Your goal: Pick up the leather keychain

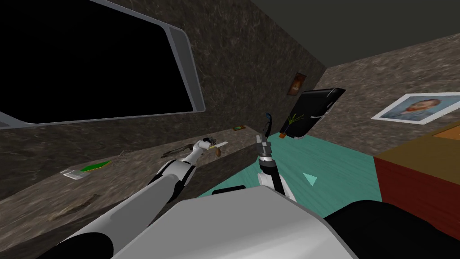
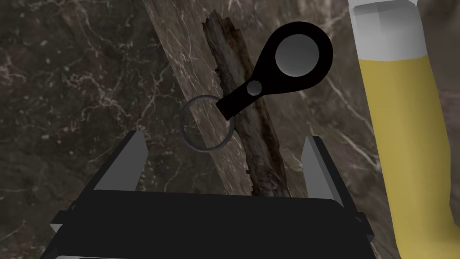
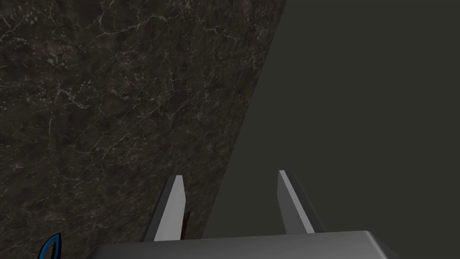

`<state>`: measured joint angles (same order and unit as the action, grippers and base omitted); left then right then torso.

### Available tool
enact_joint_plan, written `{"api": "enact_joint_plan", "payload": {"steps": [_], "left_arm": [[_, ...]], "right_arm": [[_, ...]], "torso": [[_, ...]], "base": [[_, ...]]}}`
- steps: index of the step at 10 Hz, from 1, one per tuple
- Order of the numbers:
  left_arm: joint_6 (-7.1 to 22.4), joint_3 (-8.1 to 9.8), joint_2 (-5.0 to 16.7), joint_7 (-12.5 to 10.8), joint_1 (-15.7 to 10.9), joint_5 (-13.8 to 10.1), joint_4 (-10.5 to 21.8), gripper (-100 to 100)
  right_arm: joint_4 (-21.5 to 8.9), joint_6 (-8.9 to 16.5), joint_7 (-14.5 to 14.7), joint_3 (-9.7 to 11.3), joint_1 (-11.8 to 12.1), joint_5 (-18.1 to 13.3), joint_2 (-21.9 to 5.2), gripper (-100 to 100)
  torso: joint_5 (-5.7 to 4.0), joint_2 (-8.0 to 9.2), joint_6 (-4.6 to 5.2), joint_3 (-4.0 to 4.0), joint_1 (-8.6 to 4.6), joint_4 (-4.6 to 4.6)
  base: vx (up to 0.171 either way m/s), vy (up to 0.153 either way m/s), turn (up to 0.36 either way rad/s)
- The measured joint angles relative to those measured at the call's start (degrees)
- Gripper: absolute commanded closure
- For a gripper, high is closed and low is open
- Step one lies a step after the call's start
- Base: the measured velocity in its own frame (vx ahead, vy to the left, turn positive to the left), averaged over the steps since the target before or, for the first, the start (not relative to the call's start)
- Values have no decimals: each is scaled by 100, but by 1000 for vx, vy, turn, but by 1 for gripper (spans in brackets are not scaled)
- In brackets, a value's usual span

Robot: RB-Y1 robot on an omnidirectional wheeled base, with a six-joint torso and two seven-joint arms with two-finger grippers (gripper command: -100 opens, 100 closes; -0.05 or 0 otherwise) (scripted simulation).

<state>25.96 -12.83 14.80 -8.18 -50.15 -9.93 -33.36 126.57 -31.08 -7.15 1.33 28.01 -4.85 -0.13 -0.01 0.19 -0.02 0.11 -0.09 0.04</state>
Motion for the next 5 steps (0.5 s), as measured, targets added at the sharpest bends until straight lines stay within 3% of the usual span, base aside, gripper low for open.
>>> {"api": "enact_joint_plan", "payload": {"steps": [1, 2, 4, 5], "left_arm": [[30, 82, 49, 23, 76, 38, -106, -100], [-145, 214, 82, 66, -9, 33, 263, -100], [183, 429, 345, 112, 419, 54, -445, -100], [159, 496, 413, 204, 399, -34, -361, -100]], "right_arm": [[0, 0, 0, -1, 1, 0, 0, 0], [0, 0, 0, 0, 0, 0, 0, 0], [0, 0, 0, 0, 0, 0, 0, 0], [0, 0, 0, -1, 1, 0, 0, 0]], "torso": [[1, -3, -3, -1, 3, 0], [0, -5, 1, -3, 0, -2], [0, -1, 0, -1, 3, 0], [1, -2, -4, -1, 4, 0]], "base": [[-22, -21, -237], [-21, -16, -149], [-28, -19, -192], [-14, -8, 25]]}}
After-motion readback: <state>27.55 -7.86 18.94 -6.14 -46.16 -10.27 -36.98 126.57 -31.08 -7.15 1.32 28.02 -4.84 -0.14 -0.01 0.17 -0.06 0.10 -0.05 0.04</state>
